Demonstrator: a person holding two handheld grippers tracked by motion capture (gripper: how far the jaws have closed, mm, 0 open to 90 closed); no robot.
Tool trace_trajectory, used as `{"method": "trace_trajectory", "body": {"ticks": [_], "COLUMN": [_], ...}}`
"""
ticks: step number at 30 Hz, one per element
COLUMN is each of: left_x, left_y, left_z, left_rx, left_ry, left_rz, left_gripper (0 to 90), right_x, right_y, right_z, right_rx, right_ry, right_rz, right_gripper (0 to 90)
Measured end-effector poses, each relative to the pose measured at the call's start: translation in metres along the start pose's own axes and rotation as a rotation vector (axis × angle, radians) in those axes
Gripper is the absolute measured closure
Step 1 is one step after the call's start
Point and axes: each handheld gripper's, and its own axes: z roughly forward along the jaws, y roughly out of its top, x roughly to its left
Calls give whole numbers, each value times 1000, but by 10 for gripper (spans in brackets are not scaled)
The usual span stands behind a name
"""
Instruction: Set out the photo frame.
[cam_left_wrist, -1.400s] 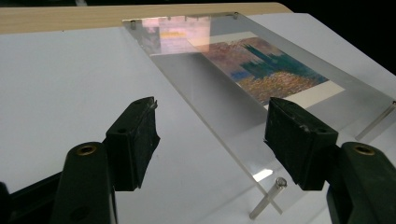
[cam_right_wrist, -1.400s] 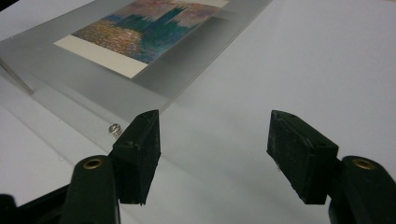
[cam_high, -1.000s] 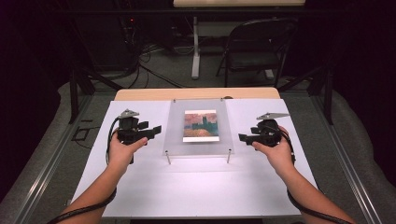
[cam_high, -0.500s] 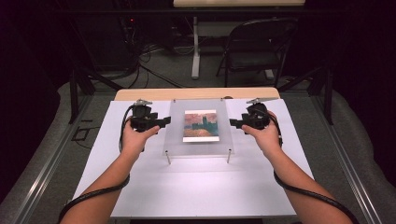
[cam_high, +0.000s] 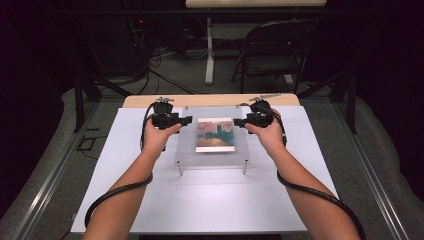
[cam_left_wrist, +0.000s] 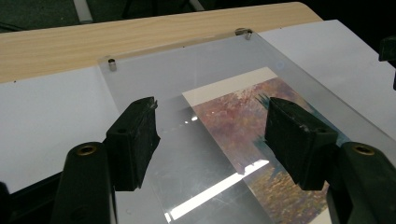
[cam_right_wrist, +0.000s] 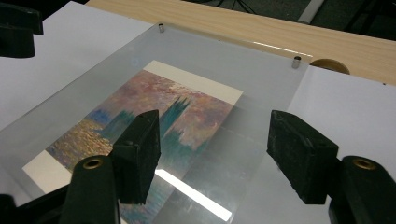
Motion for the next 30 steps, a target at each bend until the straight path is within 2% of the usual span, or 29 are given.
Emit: {"method": "trace_trajectory", "body": {"ticks": [3,13,19,23,27,30], "left_x": [3,11,12,15,17,20], "left_y": [1,2,0,-4,-7,-10], "left_z": [5,20,28,34,37,39], "left_rx": [16,7,-1,-2,5,9], "left_ry": [11,31,37,40,61,65], "left_rz": [-8,-50,-57,-69,-78,-103], "left_gripper": [339,337,337,338,337,334], "right_x": [1,-6,-11,-14,-17,-21], "right_y": [3,3,1,-1,-5,-8], "right_z": [8,27,30,33,36,38], "right_rx": [1,5,-16,-3,13,16], "right_ry": [-4,-33,-49,-54,-57,-59], "right_rz": [7,47,57,68,76,88], "right_gripper": [347,348,349,349,349,350]}}
